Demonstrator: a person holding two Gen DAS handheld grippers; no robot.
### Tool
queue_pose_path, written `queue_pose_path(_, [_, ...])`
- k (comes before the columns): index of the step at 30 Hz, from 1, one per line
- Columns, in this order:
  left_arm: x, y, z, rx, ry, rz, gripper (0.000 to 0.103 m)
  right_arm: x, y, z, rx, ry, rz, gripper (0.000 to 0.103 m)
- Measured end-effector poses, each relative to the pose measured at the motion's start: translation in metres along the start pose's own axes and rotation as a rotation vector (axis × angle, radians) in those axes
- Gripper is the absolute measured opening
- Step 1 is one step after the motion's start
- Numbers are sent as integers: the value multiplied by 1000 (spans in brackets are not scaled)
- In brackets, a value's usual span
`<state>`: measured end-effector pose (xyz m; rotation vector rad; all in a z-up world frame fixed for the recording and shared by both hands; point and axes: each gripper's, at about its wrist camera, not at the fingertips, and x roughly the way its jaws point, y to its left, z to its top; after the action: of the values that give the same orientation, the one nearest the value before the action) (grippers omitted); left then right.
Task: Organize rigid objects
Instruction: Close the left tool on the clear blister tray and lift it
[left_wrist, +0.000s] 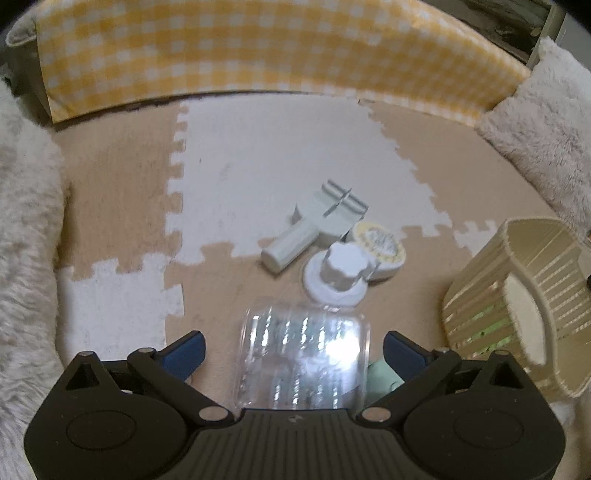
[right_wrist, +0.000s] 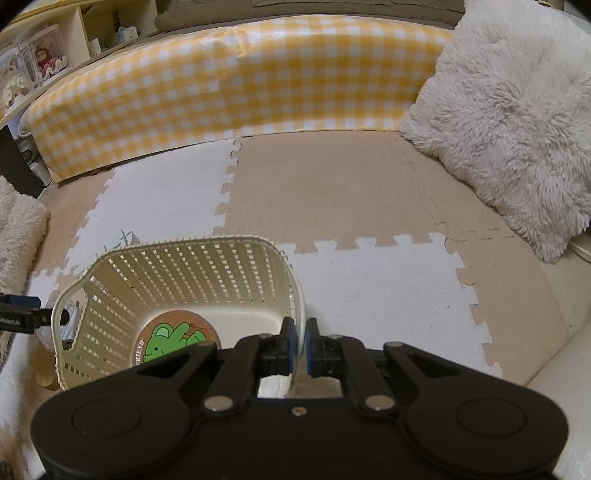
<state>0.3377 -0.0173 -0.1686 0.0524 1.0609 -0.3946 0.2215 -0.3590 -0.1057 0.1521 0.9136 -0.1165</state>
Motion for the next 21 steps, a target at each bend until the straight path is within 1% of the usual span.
queue_pose_path(2, [4, 4, -2, -20, 16, -18, 95, 0, 0, 0, 0, 0, 0, 7])
queue_pose_path(4, [7, 6, -3, -36, 29, -37, 88, 0, 0, 0, 2, 0, 1, 7])
queue_pose_path(5, [8, 5, -3, -35, 33, -41, 86, 0, 0, 0, 2, 0, 2, 7])
queue_pose_path(6, [9, 4, -3, -26, 39, -41, 83, 0, 0, 0, 3, -1, 3, 7])
queue_pose_path(9, [9, -2, -3, -3, 44, -41, 80, 0, 0, 0, 3, 0, 3, 7])
queue_pose_path(11, [10, -4, -3, 10, 49, -25, 75, 0, 0, 0, 3, 0, 3, 7])
queue_pose_path(17, [7, -4, 0, -6, 57, -1, 75, 0, 0, 0, 4, 0, 3, 7])
queue_pose_path(19, [3, -5, 2, -10, 47, 14, 75, 0, 0, 0, 2, -1, 2, 7])
queue_pose_path(21, [-5, -6, 6, -31, 25, 12, 75, 0, 0, 0, 1, -1, 1, 7])
